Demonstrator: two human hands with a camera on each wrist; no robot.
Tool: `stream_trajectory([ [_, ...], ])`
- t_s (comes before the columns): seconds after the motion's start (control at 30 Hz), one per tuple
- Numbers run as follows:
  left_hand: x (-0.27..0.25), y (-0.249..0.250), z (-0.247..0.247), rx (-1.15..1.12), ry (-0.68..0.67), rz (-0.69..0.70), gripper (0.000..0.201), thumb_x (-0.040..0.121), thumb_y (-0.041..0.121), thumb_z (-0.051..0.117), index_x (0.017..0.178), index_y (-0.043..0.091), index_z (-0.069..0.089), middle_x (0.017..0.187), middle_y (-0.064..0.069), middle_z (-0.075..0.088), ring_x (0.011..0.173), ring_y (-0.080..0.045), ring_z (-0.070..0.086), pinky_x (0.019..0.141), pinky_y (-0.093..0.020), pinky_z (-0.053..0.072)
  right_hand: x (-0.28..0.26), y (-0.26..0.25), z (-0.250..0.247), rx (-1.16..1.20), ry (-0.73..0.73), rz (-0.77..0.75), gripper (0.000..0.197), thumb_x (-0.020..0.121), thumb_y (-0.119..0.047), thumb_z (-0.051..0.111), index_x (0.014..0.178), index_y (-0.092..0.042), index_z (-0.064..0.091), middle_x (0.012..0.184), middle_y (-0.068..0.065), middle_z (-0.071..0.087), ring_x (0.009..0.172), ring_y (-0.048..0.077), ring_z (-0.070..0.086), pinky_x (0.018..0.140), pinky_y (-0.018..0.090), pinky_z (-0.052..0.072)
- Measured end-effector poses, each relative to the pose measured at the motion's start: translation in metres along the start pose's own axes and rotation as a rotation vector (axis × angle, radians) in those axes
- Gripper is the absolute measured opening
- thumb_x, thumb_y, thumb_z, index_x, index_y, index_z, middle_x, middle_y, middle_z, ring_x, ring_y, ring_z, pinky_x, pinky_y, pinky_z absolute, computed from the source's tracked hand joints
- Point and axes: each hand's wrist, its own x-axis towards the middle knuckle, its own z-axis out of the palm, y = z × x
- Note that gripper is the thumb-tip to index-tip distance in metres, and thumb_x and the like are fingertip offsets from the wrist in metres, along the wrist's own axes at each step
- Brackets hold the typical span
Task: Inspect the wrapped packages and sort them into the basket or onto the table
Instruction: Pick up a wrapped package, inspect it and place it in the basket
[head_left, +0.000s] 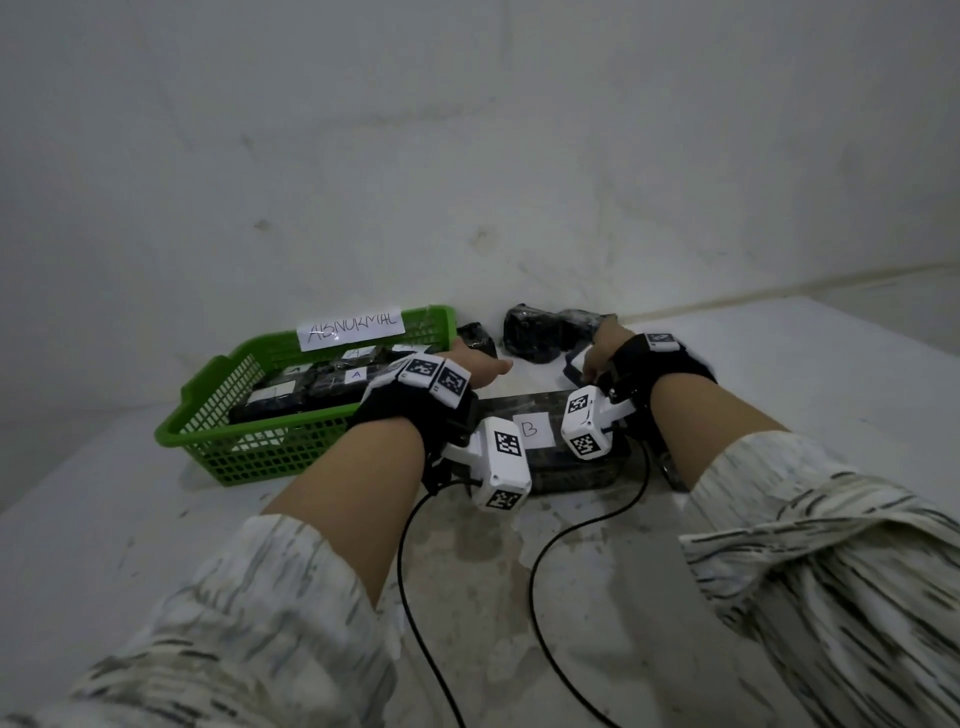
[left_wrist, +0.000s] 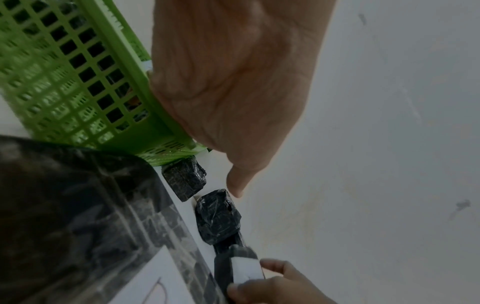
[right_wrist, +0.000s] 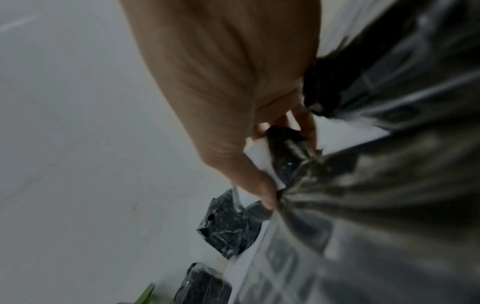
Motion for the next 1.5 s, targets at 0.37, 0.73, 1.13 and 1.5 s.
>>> stream_trajectory([
  [0.37,-0.027,-0.019,-0.026,-0.815,-0.091,0.181,0.050,0.097,0.048,0.038,0.128,0.009,0.049,0.120,-0.003,0.054,0.112,-0.020,0.051,0.099,-0.031,0.037,-0.075,-0.062,0.007,0.671,-0.302,-0.300,0.049,0.090,-0.001,0.059,0.130,-0.019,0.037,0.102,0.006,0.056,0.086,0.025,0.060,0.065,0.038,0.055],
  [0.73,-0.051,-0.078,-0.037,-1.092,-0.114,0.426,0.029,0.098,0.019,0.046,0.124,0.010,0.055,0.098,-0.001,0.064,0.085,-0.013,0.060,0.067,-0.022,0.050,-0.120,-0.095,0.068,1.009,-0.399,-0.348,0.046,0.100,-0.043,0.041,0.136,-0.015,0.049,0.120,0.011,0.061,0.105,0.027,0.060,0.081,0.043,0.054],
  [1.13,-0.053,-0.099,-0.034,-1.097,-0.123,0.420,0.026,0.096,0.021,0.050,0.117,0.011,0.062,0.105,-0.005,0.066,0.097,-0.020,0.059,0.084,-0.032,0.048,-0.130,-0.091,0.087,1.150,-0.378,-0.308,0.025,0.099,-0.032,0.048,0.112,-0.014,0.061,0.096,0.005,0.064,0.085,0.021,0.063,0.058,0.035,0.056],
  [1.5,-0.057,-0.097,-0.032,-1.087,-0.079,0.477,0.023,0.094,0.015,0.053,0.117,0.018,0.060,0.105,0.003,0.067,0.095,-0.013,0.062,0.078,-0.027,0.053,-0.134,-0.092,0.083,1.161,-0.384,-0.340,0.031,0.099,-0.018,0.048,0.126,-0.005,0.054,0.099,0.007,0.064,0.084,0.020,0.065,0.062,0.036,0.059],
])
